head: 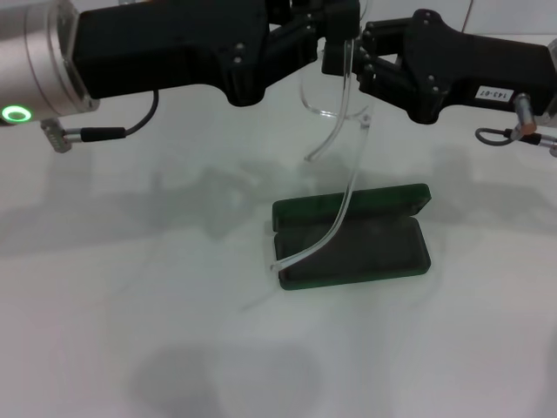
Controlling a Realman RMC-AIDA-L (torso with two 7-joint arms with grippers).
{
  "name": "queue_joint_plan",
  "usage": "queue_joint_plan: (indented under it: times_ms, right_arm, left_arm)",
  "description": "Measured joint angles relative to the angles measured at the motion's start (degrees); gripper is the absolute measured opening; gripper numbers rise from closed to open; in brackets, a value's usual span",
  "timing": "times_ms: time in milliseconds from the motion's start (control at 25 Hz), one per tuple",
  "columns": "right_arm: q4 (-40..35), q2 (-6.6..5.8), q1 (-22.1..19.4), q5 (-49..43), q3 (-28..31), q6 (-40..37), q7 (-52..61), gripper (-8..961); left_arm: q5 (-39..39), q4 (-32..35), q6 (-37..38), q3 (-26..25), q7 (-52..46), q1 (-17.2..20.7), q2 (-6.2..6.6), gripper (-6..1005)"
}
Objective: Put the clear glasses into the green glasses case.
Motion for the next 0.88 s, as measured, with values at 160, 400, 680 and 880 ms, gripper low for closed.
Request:
queue_joint_plan:
  times_ms: [160, 400, 680, 880]
  right_arm:
    - [0.0, 0.05, 0.0, 1.0, -1.1, 0.0, 0.0, 117]
    - [0.0, 0.07, 0.1, 1.2, -1.6, 0.0, 0.0, 116]
    - [0.0, 0.07, 0.1, 1.2, -1.7, -0.1, 0.0, 116]
    - [0.0, 0.07, 0.1, 1.2, -1.7, -0.1, 0.0, 116]
  left_arm:
    - [0.0, -0.4, 0.0, 0.1, 0.4, 0.0, 0.0, 53]
    - [-0.1, -1.5, 0.0, -0.1, 0.9, -0.2, 0.0, 53]
    - [-0.1, -2.7, -0.2, -0.3, 1.9, -0.3, 0.0, 54]
    - [-0.1, -2.8, -0.4, -0.3, 2.1, -0.2, 0.0, 54]
